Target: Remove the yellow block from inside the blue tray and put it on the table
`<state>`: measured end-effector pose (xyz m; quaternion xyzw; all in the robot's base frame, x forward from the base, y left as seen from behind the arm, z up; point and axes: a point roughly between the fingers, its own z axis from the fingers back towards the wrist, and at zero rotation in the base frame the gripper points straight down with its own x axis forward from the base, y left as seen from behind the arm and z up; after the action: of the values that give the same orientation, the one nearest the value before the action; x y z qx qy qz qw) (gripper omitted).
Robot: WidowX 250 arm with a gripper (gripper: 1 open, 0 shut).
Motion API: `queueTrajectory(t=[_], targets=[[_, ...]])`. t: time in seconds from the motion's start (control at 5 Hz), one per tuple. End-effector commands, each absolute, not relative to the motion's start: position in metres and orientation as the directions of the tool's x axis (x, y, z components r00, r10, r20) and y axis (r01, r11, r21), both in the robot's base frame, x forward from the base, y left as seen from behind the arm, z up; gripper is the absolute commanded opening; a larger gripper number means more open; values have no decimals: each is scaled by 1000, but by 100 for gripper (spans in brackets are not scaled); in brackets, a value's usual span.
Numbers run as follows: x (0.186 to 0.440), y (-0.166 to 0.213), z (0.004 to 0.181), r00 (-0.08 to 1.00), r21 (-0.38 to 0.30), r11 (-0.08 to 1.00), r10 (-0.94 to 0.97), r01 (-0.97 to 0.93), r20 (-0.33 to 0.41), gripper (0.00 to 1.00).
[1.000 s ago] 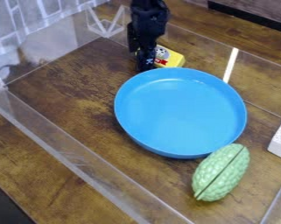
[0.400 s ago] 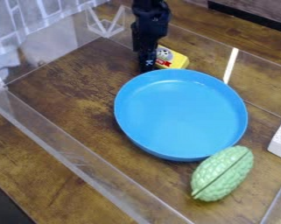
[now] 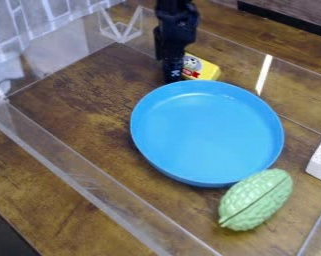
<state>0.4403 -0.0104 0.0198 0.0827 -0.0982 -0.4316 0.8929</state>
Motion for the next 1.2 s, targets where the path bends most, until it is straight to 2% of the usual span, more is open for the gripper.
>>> queueTrajectory(t=[0.0,0.4,0.8,1.0], targets=[[436,-38,7,562,207,567,-822,797,89,100],[436,-38,7,553,199,558,-829,806,81,100],[441,-41,32,612,192,614,-787,766,75,100],[437,-38,31,592,188,594,-803,782,72,100]])
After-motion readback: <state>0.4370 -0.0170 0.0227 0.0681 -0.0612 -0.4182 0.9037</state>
